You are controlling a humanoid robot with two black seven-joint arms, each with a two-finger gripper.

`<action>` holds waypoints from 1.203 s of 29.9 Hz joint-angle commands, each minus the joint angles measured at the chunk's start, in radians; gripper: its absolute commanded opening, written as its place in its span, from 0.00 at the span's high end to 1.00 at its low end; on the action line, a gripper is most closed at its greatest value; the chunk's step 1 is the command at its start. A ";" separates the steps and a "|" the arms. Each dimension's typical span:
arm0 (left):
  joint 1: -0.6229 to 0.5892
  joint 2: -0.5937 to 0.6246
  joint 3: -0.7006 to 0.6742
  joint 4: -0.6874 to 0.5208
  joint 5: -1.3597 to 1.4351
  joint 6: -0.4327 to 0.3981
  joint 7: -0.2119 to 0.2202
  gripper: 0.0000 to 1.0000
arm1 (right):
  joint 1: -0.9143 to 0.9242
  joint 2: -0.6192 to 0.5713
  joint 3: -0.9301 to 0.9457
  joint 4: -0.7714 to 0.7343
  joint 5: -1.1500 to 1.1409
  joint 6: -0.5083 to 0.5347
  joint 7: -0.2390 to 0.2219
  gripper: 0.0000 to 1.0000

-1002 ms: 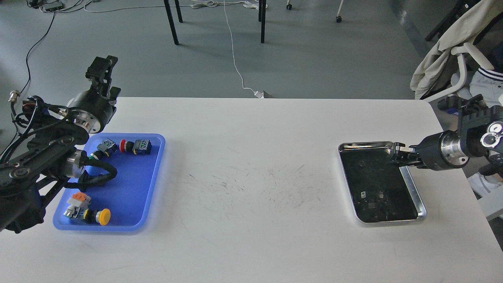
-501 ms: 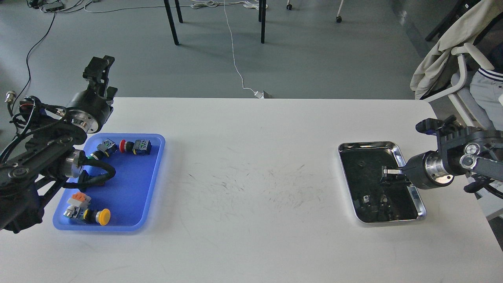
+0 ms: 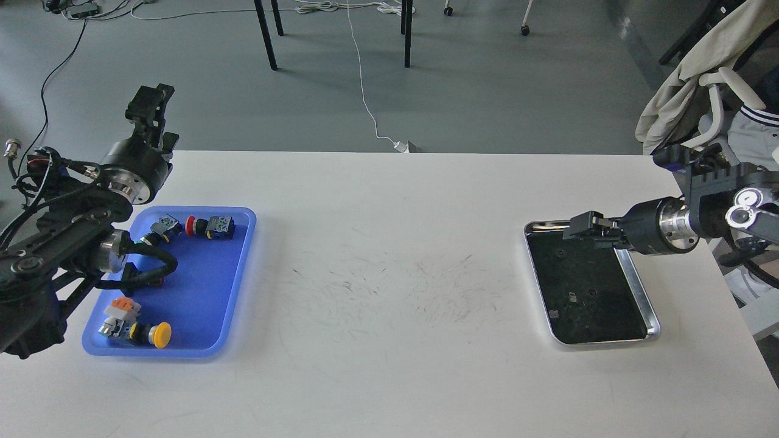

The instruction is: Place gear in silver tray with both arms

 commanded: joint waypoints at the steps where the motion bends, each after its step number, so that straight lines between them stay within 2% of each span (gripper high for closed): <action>1: -0.004 0.000 -0.002 -0.001 0.000 0.000 0.004 0.02 | -0.036 -0.046 0.168 -0.021 0.269 0.000 0.007 0.01; 4: -0.006 -0.006 -0.011 0.001 -0.003 0.020 0.007 0.02 | -0.052 -0.069 0.240 -0.099 0.501 0.000 0.011 0.01; 7: -0.012 -0.011 -0.014 0.001 -0.014 0.041 0.013 0.02 | -0.056 -0.059 0.282 -0.238 0.768 0.000 0.044 0.01; 9: -0.024 -0.035 -0.016 0.004 -0.021 0.035 0.014 0.02 | -0.065 -0.031 0.291 -0.335 1.014 0.000 0.082 0.01; 11: -0.045 -0.086 -0.017 0.030 -0.060 0.032 0.017 0.02 | -0.094 0.024 0.293 -0.415 1.264 0.000 0.093 0.01; 13: -0.061 -0.140 -0.017 0.062 -0.125 0.024 0.027 0.02 | -0.151 0.064 0.293 -0.430 1.412 0.000 0.096 0.01; 18: -0.067 -0.233 -0.020 0.088 -0.209 -0.022 0.028 0.02 | -0.338 0.170 0.345 -0.340 1.443 0.000 0.136 0.01; 23: -0.064 -0.282 -0.080 0.142 -0.212 -0.026 0.028 0.02 | -0.470 0.262 0.489 -0.295 1.439 0.000 0.139 0.01; 26: -0.067 -0.292 -0.105 0.143 -0.215 -0.040 0.028 0.02 | -0.487 0.296 0.508 -0.294 1.439 0.000 0.137 0.01; 31: -0.073 -0.260 -0.147 0.140 -0.252 -0.089 0.036 0.02 | -0.454 0.285 0.495 -0.288 1.414 0.000 0.113 0.01; 36: -0.070 -0.247 -0.149 0.136 -0.252 -0.118 0.034 0.02 | -0.447 0.286 0.503 -0.283 1.376 0.000 0.110 0.01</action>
